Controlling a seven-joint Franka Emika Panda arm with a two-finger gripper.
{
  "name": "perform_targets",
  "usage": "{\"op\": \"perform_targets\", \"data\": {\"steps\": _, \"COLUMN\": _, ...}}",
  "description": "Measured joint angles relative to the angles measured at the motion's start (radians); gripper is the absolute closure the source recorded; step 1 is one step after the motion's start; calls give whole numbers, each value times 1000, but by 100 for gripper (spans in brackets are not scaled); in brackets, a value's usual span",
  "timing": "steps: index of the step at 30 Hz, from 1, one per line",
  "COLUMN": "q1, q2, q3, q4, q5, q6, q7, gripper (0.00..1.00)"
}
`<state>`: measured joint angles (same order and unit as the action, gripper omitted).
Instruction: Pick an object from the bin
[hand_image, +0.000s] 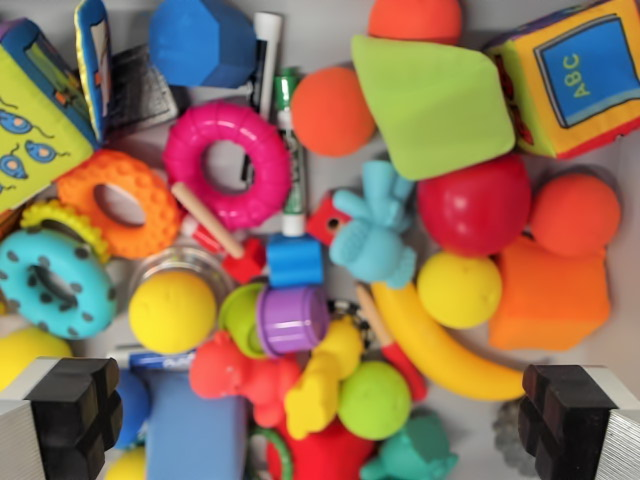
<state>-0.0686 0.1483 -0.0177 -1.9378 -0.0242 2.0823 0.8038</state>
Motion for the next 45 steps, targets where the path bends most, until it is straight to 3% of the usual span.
{"op": "perform_targets", "data": {"steps": 14, "q1": 0, "q2": 0, "q3": 0, "q4": 0, "q5": 0, "q6": 0, "q7": 3, "gripper": 0}}
{"op": "perform_targets", "data": {"steps": 25, "q1": 11, "q2": 8, "q3": 1, "q4": 1, "q5": 0, "q6": 1, "q7": 59, "gripper": 0}}
{"op": "perform_targets", "data": {"steps": 35, "q1": 31, "q2": 28, "q3": 5, "q4": 10, "q5": 1, "q6": 11, "q7": 161, "gripper": 0}}
{"op": "perform_targets", "data": {"steps": 45, "q1": 64, "q2": 61, "q3": 8, "q4": 28, "q5": 4, "q6": 25, "q7": 322, "gripper": 0}}
